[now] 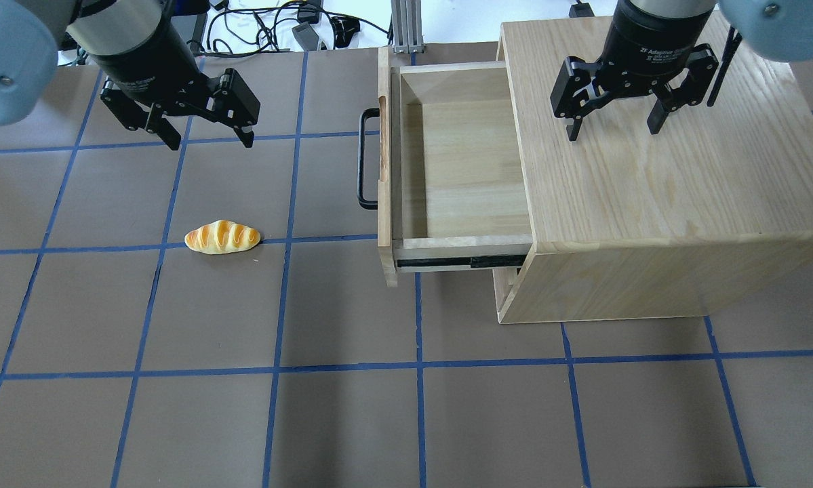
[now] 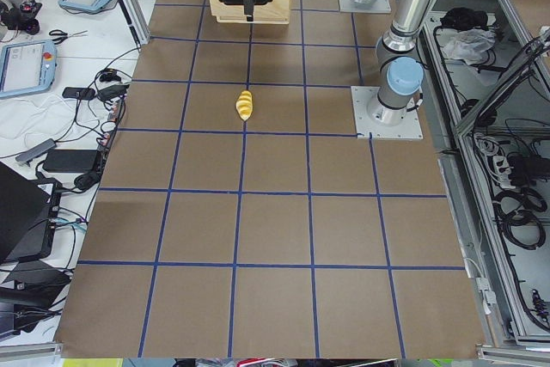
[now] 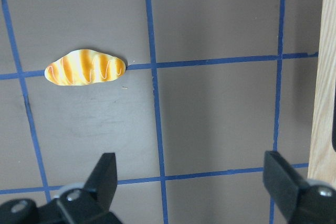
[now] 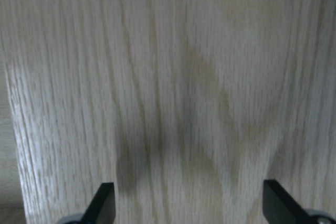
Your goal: Open upper drawer
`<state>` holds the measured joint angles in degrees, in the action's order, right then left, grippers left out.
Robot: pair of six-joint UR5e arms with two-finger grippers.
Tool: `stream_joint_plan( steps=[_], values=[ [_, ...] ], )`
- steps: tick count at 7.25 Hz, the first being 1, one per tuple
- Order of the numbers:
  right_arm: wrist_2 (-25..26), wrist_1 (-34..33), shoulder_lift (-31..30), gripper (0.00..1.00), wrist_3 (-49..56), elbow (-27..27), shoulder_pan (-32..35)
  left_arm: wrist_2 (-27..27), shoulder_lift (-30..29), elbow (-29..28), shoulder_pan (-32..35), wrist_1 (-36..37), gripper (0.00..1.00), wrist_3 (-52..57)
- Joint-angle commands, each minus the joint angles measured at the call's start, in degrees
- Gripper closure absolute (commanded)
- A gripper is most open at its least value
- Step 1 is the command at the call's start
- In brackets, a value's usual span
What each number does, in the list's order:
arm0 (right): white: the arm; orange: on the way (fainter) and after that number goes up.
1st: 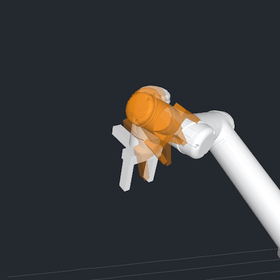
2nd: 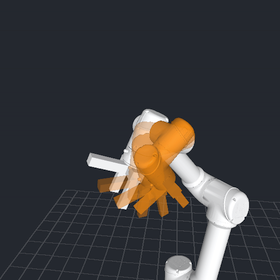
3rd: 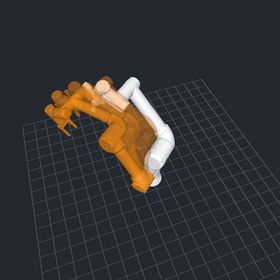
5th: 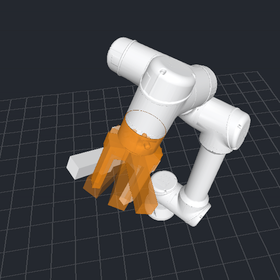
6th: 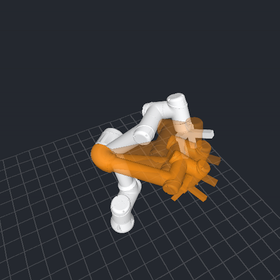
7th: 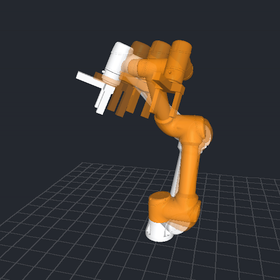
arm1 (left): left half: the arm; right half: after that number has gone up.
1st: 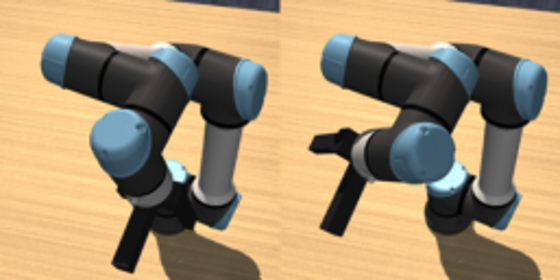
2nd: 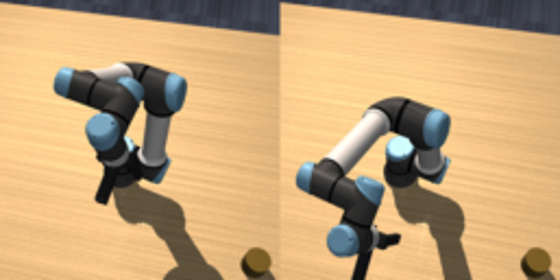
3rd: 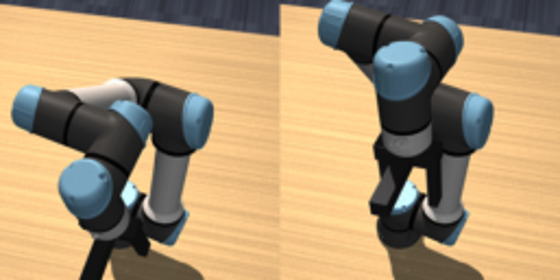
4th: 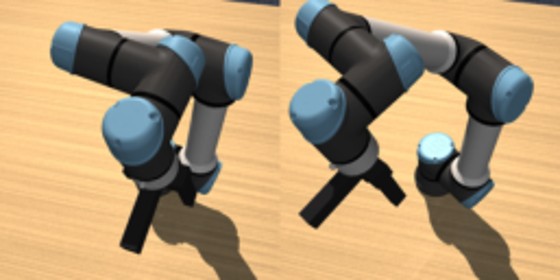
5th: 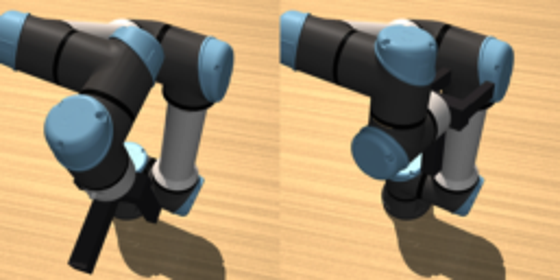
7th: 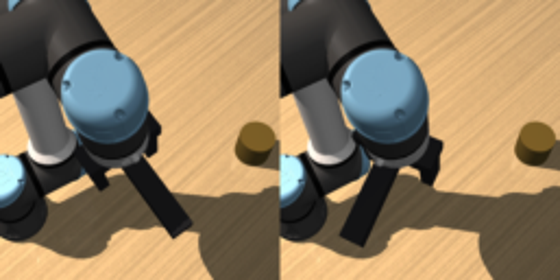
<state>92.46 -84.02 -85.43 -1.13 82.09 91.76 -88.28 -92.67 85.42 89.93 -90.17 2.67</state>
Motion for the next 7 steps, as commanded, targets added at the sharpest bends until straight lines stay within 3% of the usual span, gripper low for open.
stream_joint_plan(
  steps=[1, 7],
  values=[
    [0.0, 0.0, 0.0, 0.0, 0.08, 0.0, 0.0, -1.98, 0.74, 0.45, -0.19, 0.08, 0.0, 0.23],
    [0.0, 0.0, 0.0, 0.0, -0.01, 0.0, 0.0, -1.89, 0.65, 0.53, -0.28, 0.26, 0.0, 0.32]
  ],
)
